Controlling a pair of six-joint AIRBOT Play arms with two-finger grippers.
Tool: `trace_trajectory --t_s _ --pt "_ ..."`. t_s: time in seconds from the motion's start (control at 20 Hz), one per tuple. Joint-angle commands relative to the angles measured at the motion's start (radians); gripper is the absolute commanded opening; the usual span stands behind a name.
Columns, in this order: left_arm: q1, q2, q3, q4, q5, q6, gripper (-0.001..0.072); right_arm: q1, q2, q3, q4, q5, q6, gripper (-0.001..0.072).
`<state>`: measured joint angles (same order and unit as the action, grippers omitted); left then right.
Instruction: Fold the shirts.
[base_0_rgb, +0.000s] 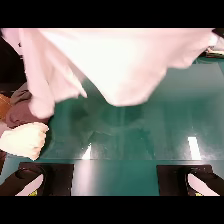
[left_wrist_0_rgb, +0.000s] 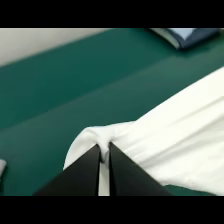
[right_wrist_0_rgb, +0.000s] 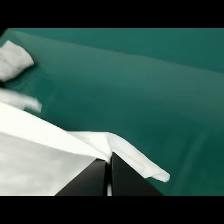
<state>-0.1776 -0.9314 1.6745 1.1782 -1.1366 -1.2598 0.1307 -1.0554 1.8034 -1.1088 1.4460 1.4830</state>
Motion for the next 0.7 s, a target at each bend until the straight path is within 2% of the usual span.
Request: trace_trajectory --t_s 0.0,0.15,0.3,0.35,0.4,0.45,0.5,0.55,0.65 --pt "-0.072 -0.012 -0.198 0.001 -0.082 0.002 0.0023 0.033 -0.003 -0.126 -0.081 0.056 0.011 0.0014" --pt "-0.208 -0.012 -0.444 0.018 -0.101 0.000 0.0024 0.069 0.048 -0.322 -0.224 0.039 0.040 0.0015" --pt "-0.349 -0.012 -0.626 -0.043 -0.183 -0.004 0.0031 0.045 0.111 -0.446 -0.226 0.034 0.047 0.0015" --pt "-0.377 -0.012 -0.661 -0.086 -0.196 -0.008 0.0237 0.035 0.130 -0.478 -0.226 0.026 0.047 0.0015" --pt "-0.397 -0.012 -0.684 -0.130 -0.198 -0.009 0.0605 0.025 0.144 -0.499 -0.226 0.019 0.055 0.0015" --pt "-0.404 -0.012 -0.686 -0.144 -0.190 -0.021 0.0634 0.014 0.157 -0.518 -0.225 0.014 0.068 0.0015" --pt "-0.404 -0.009 -0.678 -0.126 -0.171 -0.023 0.0610 0.006 0.168 -0.535 -0.219 0.010 0.071 0.0015" --pt "-0.391 -0.009 -0.662 -0.066 -0.142 -0.027 0.0610 0.005 0.175 -0.548 -0.219 0.004 0.072 0.0015" --pt "-0.308 -0.009 -0.633 0.069 -0.045 -0.090 0.0610 0.005 0.176 -0.554 -0.218 -0.004 0.072 0.0015"
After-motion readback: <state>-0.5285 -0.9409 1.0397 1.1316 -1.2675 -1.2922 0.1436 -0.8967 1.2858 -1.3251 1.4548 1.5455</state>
